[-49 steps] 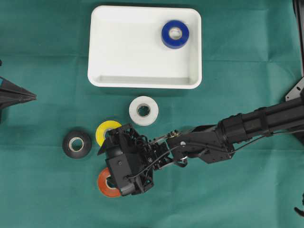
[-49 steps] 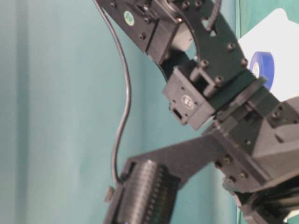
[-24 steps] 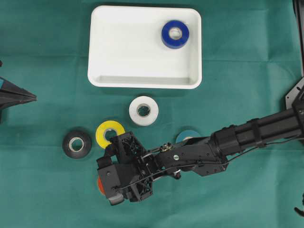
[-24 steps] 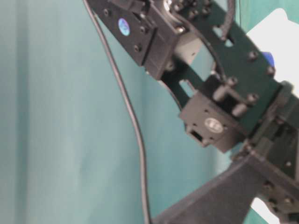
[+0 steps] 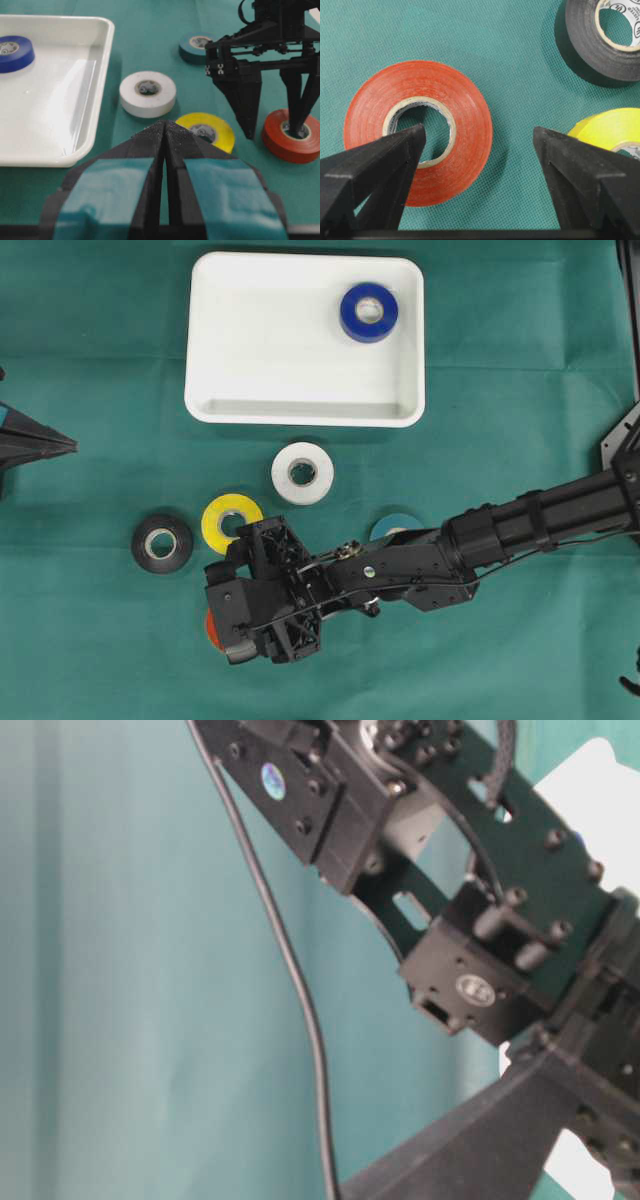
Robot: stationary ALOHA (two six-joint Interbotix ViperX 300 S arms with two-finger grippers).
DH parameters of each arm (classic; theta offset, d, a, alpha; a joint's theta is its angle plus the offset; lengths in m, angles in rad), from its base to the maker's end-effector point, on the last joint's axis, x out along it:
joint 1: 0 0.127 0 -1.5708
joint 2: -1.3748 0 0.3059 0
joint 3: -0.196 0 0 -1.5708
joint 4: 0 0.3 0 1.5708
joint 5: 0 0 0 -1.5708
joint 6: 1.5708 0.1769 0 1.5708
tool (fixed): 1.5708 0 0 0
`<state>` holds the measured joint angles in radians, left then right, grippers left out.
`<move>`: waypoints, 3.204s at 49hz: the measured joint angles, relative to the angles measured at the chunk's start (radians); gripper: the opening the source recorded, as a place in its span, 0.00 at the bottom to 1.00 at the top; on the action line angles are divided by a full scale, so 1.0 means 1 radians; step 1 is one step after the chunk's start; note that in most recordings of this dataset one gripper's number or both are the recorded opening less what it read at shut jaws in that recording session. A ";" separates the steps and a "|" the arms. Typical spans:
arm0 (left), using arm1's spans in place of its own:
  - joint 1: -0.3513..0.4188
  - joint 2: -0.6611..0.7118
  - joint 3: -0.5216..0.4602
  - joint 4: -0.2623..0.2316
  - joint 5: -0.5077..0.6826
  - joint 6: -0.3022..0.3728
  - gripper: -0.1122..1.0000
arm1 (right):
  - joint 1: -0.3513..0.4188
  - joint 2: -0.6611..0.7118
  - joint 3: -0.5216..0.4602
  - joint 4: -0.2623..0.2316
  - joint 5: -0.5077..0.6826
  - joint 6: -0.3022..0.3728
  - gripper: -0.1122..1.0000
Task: Put the tape into the white case with the right arm.
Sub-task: 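Lower the right gripper onto the red roll's rim and close, then lift the red roll and carry it into the white tray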
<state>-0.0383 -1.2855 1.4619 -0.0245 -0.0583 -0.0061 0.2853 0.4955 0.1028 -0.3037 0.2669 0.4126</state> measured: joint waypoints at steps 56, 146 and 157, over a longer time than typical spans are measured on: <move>0.000 0.000 0.002 0.000 0.000 0.000 0.11 | -0.011 -0.017 -0.011 0.002 0.038 0.091 0.11; 0.000 0.000 0.006 0.002 0.000 0.000 0.11 | -0.514 -0.236 0.170 -0.023 0.201 0.156 0.11; 0.000 0.000 0.006 0.002 0.000 0.000 0.11 | -0.543 -0.279 0.239 -0.025 0.169 0.158 0.11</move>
<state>-0.0383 -1.2855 1.4680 -0.0230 -0.0583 -0.0061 -0.2577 0.2163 0.3421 -0.3283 0.4357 0.5706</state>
